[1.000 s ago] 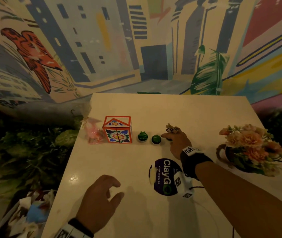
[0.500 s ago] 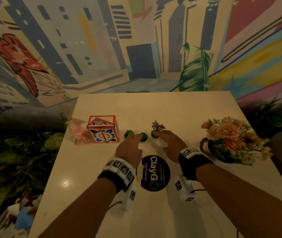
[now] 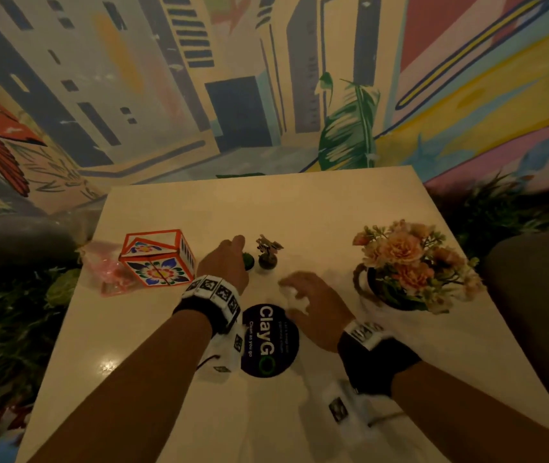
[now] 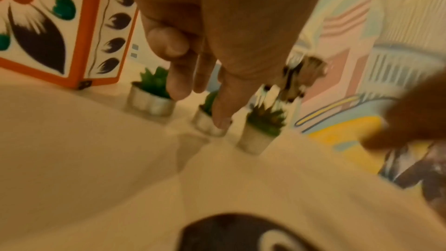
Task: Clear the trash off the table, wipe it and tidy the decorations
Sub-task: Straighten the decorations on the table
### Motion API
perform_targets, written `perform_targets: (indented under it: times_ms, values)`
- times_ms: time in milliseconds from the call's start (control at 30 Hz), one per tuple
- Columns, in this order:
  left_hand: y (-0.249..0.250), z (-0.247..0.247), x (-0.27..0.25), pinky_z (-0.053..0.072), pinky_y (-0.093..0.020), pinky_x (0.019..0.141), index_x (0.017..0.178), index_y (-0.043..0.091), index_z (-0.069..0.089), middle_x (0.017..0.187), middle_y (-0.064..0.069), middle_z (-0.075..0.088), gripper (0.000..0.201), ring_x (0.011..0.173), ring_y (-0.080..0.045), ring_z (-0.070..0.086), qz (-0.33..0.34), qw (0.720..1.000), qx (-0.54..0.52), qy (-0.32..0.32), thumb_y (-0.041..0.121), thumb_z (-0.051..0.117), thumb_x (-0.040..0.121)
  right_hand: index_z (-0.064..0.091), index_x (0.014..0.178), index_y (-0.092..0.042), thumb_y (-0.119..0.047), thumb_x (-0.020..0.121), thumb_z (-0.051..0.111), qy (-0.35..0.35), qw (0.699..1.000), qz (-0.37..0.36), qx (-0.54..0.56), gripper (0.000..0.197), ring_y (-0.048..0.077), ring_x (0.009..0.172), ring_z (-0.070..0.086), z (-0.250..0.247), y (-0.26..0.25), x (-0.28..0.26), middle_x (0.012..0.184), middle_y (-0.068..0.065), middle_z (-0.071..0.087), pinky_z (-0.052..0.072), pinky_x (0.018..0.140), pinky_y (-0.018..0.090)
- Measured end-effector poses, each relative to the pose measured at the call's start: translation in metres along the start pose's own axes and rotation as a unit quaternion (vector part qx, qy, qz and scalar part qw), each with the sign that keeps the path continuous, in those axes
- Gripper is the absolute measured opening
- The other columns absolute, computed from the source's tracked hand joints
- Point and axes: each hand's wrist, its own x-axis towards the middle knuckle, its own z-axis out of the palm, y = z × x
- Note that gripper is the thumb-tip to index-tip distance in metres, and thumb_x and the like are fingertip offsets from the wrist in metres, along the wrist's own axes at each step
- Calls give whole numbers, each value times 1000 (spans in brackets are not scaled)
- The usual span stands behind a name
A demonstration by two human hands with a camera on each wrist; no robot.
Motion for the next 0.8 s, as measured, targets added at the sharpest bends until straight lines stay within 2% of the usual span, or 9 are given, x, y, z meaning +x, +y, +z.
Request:
perform_targets:
  times_ms: [67, 133, 167, 233, 333, 433, 567, 667, 800]
  values:
    - [9, -7, -14, 50, -39, 83, 128, 15, 48, 128, -8, 49, 43, 103, -32, 59, 6, 998, -43, 53, 21, 60, 87, 63, 108, -30, -22, 85, 64, -28, 997, 27, 66, 24, 8, 89, 61, -5, 14, -47, 112, -10, 60, 53, 80, 28]
    - [24, -9, -38, 50, -36, 75, 105, 10, 59, 110, -8, 55, 23, 86, -28, 59, 79, 985, -103, 116, 19, 62, 84, 70, 87, -27, -24, 84, 67, -72, 989, 88, 98, 5, 1, 74, 62, -18, 39, -88, 83, -10, 69, 54, 76, 29]
    - [35, -6, -49, 49, -35, 74, 97, 10, 60, 101, -8, 58, 17, 80, -24, 56, 115, 979, -127, 106, 18, 64, 82, 71, 80, -25, -23, 83, 68, -80, 984, 125, 102, 4, 0, 69, 62, -27, 54, -103, 75, -10, 69, 53, 74, 29]
    - [61, 9, -65, 48, -33, 76, 97, 13, 59, 97, -4, 61, 21, 77, -19, 53, 138, 976, -168, 6, 21, 68, 80, 69, 74, -25, -18, 81, 71, -21, 977, 192, 90, 9, 1, 63, 62, -48, 86, -120, 70, -8, 70, 52, 70, 28]
    - [104, 38, -75, 47, -29, 86, 126, 21, 49, 118, 1, 57, 59, 99, -20, 59, 86, 961, -197, -173, 34, 75, 76, 61, 97, -13, -3, 76, 75, 109, 946, 260, 159, 26, 20, 71, 63, -75, 120, -120, 96, 4, 66, 52, 62, 35]
    - [144, 53, -85, 43, -26, 83, 136, 20, 38, 128, -1, 52, 71, 113, -23, 55, 46, 940, -249, -227, 39, 73, 77, 45, 128, -15, 10, 70, 75, 157, 917, 249, 268, 70, 27, 95, 58, -93, 129, -98, 125, 2, 52, 50, 68, 34]
    - [176, 71, -94, 45, -24, 80, 126, 15, 41, 120, 0, 57, 61, 111, -22, 57, -3, 914, -354, -197, 32, 73, 77, 53, 126, -6, 14, 62, 78, 161, 925, 228, 260, 71, 27, 109, 56, -103, 133, -72, 127, 13, 57, 49, 86, 40]
    - [176, 71, -90, 46, -24, 84, 120, 16, 49, 117, 0, 60, 53, 105, -17, 58, -8, 893, -429, -137, 25, 77, 76, 49, 132, -4, 3, 69, 78, 123, 954, 198, 188, 69, 35, 129, 43, -102, 122, -59, 140, 18, 46, 36, 108, 45]
    - [147, 51, -71, 47, -29, 79, 111, 17, 53, 102, 3, 58, 49, 93, -15, 56, -46, 883, -461, -71, 19, 81, 72, 41, 138, -6, -3, 77, 74, 93, 976, 94, 171, 70, 22, 131, 38, -91, 85, -26, 141, 5, 41, 29, 99, 12]
